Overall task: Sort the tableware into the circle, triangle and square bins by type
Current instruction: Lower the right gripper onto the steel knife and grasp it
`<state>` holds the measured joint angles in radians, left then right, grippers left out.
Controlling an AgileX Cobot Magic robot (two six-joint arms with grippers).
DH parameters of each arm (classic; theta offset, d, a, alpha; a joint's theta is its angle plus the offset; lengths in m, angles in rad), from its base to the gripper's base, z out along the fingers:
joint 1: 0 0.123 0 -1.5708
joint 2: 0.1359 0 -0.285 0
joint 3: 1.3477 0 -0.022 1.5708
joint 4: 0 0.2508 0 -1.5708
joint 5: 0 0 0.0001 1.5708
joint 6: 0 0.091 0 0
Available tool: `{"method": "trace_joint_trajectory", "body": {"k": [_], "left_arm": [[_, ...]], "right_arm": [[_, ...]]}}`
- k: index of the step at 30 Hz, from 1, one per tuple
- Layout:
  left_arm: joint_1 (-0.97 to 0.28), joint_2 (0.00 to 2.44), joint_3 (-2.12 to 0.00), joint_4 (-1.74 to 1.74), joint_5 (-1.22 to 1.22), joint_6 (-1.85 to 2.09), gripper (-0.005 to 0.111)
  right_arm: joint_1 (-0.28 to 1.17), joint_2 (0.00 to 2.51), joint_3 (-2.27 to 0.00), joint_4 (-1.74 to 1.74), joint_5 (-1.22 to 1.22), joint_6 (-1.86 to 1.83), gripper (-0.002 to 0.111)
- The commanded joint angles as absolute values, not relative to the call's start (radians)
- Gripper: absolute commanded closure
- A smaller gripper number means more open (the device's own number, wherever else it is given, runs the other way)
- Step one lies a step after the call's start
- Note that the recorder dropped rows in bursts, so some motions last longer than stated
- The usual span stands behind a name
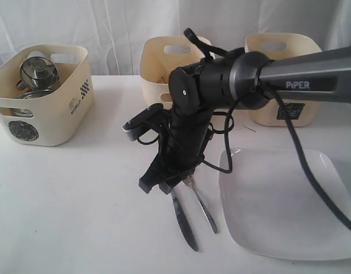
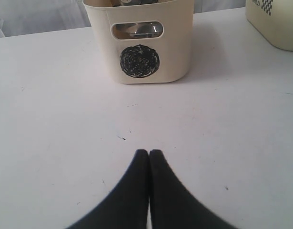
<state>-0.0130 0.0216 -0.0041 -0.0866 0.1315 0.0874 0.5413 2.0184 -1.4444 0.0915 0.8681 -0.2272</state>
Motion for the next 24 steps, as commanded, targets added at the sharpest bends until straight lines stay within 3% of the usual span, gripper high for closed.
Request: {"method": "trace_joint_trajectory", "body": {"k": [1,24], "left_arm": [[-0.013,0.013,0.000,-0.095,0.132,0.085,0.107],[-0.013,0.013,0.000,-0.095,0.132,0.085,0.107]], "right_arm": [[0.551,2.054,-1.441,0.094,0.841,-0.232,0.063],[0.551,2.117,-1.441,0.122,0.782,-0.143,0.063]]}}
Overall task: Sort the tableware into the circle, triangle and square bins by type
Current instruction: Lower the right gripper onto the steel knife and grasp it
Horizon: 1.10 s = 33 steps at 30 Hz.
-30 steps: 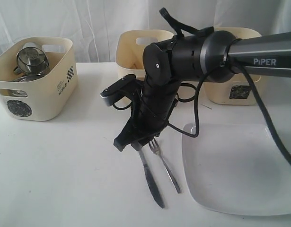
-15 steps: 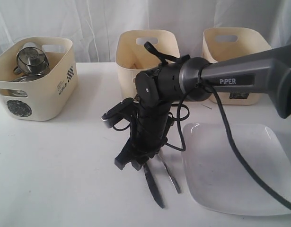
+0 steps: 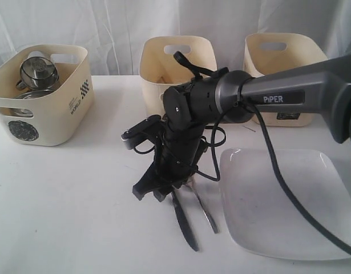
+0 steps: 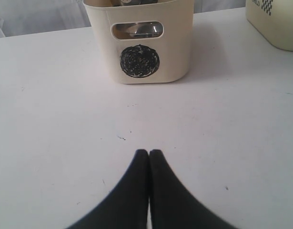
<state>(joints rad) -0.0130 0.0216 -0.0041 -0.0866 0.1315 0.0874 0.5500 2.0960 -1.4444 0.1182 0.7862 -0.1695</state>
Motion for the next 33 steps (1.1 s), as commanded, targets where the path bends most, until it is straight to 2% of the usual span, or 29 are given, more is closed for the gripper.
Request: {"method": "trace_joint_trajectory", "body": {"k": [1,8,10,17,23,33], "left_arm": [[-0.013,0.013,0.000,-0.095,0.132,0.085,0.107],[-0.013,0.013,0.000,-0.095,0.132,0.085,0.107],[-0.013,0.013,0.000,-0.095,0.132,0.085,0.107],[-0.013,0.013,0.000,-0.095,0.132,0.085,0.107],[-0.013,0.013,0.000,-0.095,0.132,0.085,0.107],[-0.013,0.013,0.000,-0.095,0.132,0.085,0.107]], "right_arm": [[0.551,2.122,-1.441,0.122,0.782,-0.132,0.063],[0.551,2.143,-1.441,0.121,0.789,-0.123,0.065],[0.551,2.148,-1.441,0.121,0.793,-0.102,0.072],[0.551,2.161,-1.441,0.141,0.808,-0.087,0.107],[0.549,2.110,-1.410,0.278,0.692,-0.074,0.108],[0.511,1.940,-1.100,0.500,0.423,-0.138,0.108]]}}
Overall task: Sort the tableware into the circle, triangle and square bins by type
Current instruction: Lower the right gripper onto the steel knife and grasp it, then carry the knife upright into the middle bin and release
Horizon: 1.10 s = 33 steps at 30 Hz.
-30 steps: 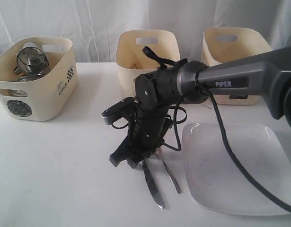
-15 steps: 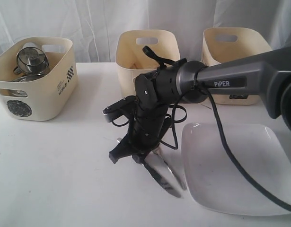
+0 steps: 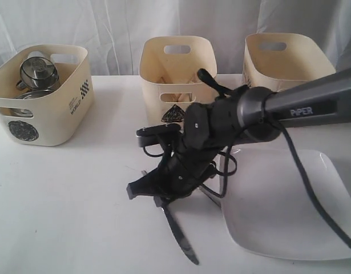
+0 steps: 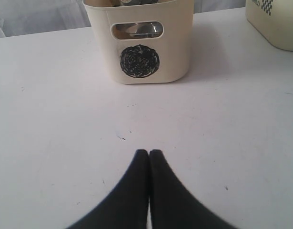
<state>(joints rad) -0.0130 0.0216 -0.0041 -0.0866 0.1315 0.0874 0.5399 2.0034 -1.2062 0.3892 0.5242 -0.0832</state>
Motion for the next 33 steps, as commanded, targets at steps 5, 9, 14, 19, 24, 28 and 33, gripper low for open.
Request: {"method": "trace_joint_trajectory", "body": {"k": [5,9,14,19,24,28,33], "left_arm": [[-0.013,0.013,0.000,-0.095,0.132,0.085,0.107],[-0.013,0.013,0.000,-0.095,0.132,0.085,0.107],[-0.013,0.013,0.000,-0.095,0.132,0.085,0.107],[-0.013,0.013,0.000,-0.095,0.132,0.085,0.107],[-0.013,0.013,0.000,-0.095,0.132,0.085,0.107],[-0.013,0.013,0.000,-0.095,0.132,0.085,0.107],[-0.013,0.013,0.000,-0.095,0.132,0.085,0.107]], "right_arm": [[0.469,1.833,-0.998,0.819,0.323,-0.363,0.108],[0.430,1.746,-0.977,1.149,0.304,-0.610,0.108],[0.387,1.675,-0.977,1.449,0.375,-0.864,0.108],[0.348,1.644,-0.979,1.562,0.405,-0.950,0.108],[0.305,1.629,-1.012,1.599,0.398,-1.020,0.108],[0.269,1.631,-1.070,1.599,0.394,-1.042,0.108],[0.226,1.660,-1.170,1.599,0.389,-1.061,0.108]]}}
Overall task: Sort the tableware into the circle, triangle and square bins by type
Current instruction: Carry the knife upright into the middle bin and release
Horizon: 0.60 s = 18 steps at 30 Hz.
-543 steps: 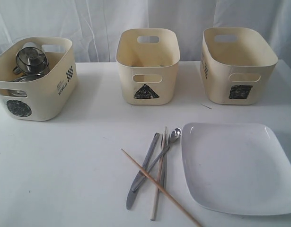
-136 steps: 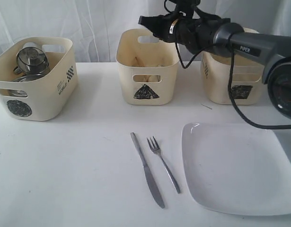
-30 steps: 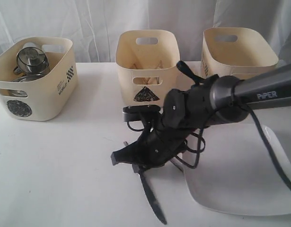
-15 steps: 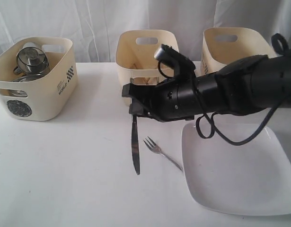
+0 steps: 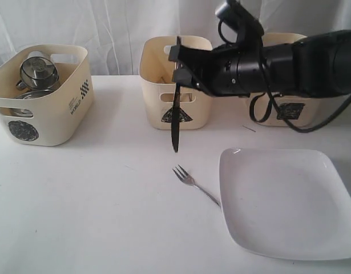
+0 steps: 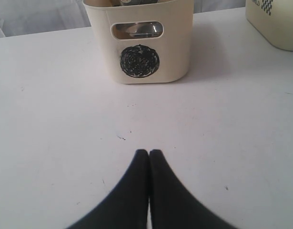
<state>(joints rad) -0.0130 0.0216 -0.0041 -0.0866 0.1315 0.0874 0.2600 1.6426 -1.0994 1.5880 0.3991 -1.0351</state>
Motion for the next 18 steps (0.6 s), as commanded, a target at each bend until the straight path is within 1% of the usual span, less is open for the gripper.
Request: {"method": "trace_joint_trajectory", "body": {"k": [1,10,18], "left_arm": [[-0.013,0.013,0.000,-0.095,0.132,0.085,0.107],[-0.013,0.013,0.000,-0.095,0.132,0.085,0.107],[-0.013,0.013,0.000,-0.095,0.132,0.085,0.107]], "right_arm": [[0.217,1.671,-1.196,1.599,0.387,-1.061,0.108],[0.159,1.848,-1.417,1.606,0.326,-1.061,0.108],[0.149,2.030,-1.626,1.625,0.307,-1.052,0.108]]}}
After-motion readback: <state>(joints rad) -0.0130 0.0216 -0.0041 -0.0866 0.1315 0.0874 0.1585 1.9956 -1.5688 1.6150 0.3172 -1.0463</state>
